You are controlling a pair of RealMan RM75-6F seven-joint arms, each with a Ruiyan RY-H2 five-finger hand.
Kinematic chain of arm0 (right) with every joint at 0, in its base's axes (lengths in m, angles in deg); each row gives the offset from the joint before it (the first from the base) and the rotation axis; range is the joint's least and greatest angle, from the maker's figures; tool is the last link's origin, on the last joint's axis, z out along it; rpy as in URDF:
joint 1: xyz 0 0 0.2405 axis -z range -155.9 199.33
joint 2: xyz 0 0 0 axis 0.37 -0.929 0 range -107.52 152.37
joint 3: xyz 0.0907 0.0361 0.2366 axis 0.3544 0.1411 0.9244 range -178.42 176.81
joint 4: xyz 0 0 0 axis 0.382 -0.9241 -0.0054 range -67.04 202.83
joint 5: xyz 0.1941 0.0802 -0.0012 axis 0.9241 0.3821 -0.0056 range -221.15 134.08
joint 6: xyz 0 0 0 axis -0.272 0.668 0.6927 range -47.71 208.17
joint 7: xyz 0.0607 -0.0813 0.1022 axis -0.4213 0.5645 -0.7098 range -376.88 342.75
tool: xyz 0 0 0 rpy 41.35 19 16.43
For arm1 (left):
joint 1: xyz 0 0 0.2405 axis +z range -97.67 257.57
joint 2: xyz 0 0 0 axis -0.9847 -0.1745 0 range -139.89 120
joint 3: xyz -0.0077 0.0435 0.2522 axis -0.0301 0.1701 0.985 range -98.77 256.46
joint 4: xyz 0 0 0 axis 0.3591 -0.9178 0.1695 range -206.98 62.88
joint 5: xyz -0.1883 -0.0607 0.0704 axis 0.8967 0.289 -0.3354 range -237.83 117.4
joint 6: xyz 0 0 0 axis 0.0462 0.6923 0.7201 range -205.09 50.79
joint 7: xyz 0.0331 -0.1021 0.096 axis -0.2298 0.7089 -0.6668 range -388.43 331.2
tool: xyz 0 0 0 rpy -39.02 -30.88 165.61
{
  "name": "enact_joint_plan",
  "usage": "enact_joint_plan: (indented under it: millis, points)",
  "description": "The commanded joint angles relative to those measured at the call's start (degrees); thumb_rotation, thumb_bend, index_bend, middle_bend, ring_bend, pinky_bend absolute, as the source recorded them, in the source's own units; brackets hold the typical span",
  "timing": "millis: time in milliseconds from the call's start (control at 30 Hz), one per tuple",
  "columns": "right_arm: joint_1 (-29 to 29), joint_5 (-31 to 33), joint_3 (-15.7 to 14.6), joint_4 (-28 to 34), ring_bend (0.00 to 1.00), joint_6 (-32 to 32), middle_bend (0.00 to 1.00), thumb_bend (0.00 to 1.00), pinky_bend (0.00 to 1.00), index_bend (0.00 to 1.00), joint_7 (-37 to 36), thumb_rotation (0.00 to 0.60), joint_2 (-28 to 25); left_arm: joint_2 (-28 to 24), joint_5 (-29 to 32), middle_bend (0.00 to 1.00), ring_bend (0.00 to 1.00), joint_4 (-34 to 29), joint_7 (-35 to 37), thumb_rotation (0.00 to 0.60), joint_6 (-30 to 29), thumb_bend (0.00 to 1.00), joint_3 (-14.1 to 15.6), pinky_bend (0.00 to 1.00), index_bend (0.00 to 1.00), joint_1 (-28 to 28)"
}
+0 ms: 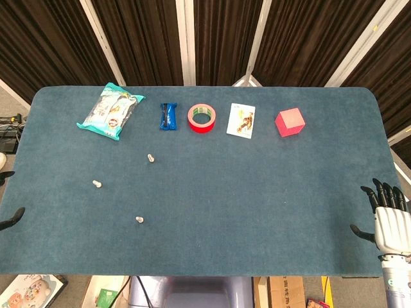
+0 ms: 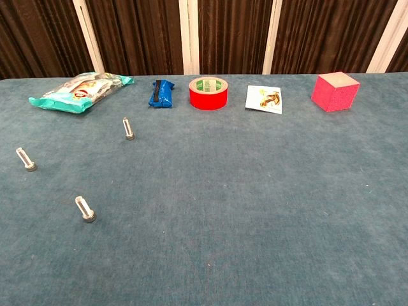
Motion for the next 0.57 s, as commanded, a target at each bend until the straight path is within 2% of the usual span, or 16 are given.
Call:
enact_joint_plan:
  millis: [33, 233, 567]
  points:
    - [0.0, -0.4, 0.1, 0.0, 0.02, 0.2, 0.07, 0.08, 0.00, 0.20, -0.9, 0.600, -0.5, 3.5, -4.1, 0.00, 0.00, 5.2, 5.0, 0.600, -3.4, 0.35, 2.1, 0.00, 0.20, 2.6]
    - [0.3, -0.8, 0.1, 0.3, 0.01, 0.7, 0.07, 0.08, 0.00, 0.20, -1.5, 0.600, -1.2, 7.0, -4.4, 0.00, 0.00, 9.9, 5.5, 0.600, -4.3, 0.35, 2.4, 0.00, 0.20, 3.5]
    - [0.3, -1.2, -0.1, 1.0, 0.01, 1.0, 0.07, 0.08, 0.00, 0.20, -1.3, 0.600, -1.5, 7.5, -4.2, 0.00, 0.00, 13.2, 9.9, 0.600, -3.6, 0.35, 1.7, 0.00, 0.20, 3.6]
